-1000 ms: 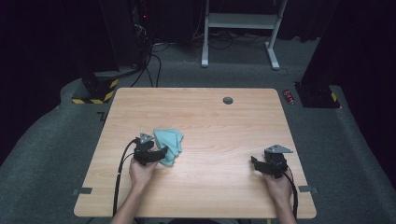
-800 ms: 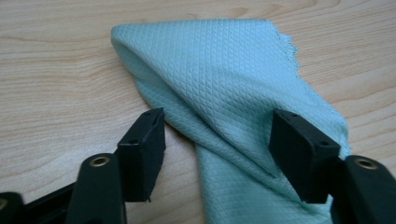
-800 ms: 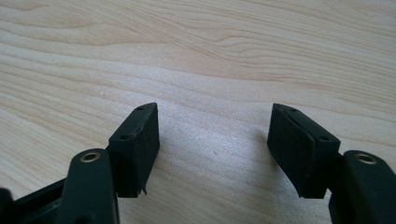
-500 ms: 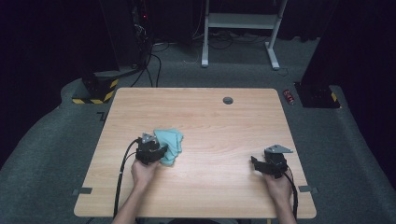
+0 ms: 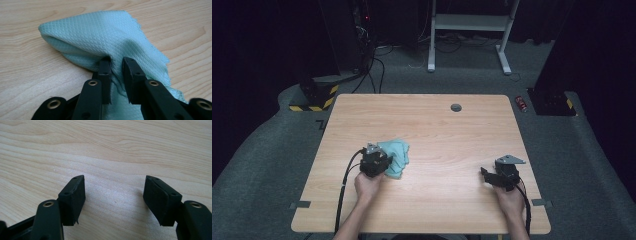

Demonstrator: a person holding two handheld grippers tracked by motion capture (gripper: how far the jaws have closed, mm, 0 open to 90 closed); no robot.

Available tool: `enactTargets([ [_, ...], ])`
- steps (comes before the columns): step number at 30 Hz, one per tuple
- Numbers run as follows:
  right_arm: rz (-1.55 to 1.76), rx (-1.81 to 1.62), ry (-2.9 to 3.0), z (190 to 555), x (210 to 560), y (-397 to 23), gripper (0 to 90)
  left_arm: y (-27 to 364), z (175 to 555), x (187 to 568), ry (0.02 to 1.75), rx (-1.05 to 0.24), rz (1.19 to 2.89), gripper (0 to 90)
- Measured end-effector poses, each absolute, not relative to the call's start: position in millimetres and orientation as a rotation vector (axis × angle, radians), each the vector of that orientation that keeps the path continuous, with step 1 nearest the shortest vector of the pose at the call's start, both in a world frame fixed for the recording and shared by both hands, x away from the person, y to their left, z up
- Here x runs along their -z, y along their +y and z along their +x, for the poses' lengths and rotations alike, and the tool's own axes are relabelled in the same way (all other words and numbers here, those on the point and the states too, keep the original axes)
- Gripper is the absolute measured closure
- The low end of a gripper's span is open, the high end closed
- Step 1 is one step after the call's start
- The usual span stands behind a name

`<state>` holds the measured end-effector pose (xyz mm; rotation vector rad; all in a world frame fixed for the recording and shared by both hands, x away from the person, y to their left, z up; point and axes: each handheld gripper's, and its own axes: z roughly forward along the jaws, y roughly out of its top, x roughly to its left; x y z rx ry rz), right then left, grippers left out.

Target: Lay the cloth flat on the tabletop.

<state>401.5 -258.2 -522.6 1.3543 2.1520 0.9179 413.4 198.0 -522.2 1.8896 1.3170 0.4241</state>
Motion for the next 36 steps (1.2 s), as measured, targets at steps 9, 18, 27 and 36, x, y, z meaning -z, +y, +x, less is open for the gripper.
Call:
enactTargets([
  [9, 1.355, -0.918, 2.152, 402, 523, -258, 34.1, 182, 412, 519, 1.256, -0.417, 1.945, 77.8],
  [18, 1.354, -0.919, 2.153, 401, 523, -258, 34.2, 152, 411, 517, 1.170, -0.368, 1.980, 77.8],
  [27, 1.354, -0.919, 2.154, 402, 523, -258, 34.2, 131, 410, 516, 1.123, -0.332, 1.972, 77.7],
  [36, 1.346, -0.919, 2.160, 402, 523, -257, 34.1, 109, 411, 517, 1.074, -0.305, 1.989, 77.0],
])
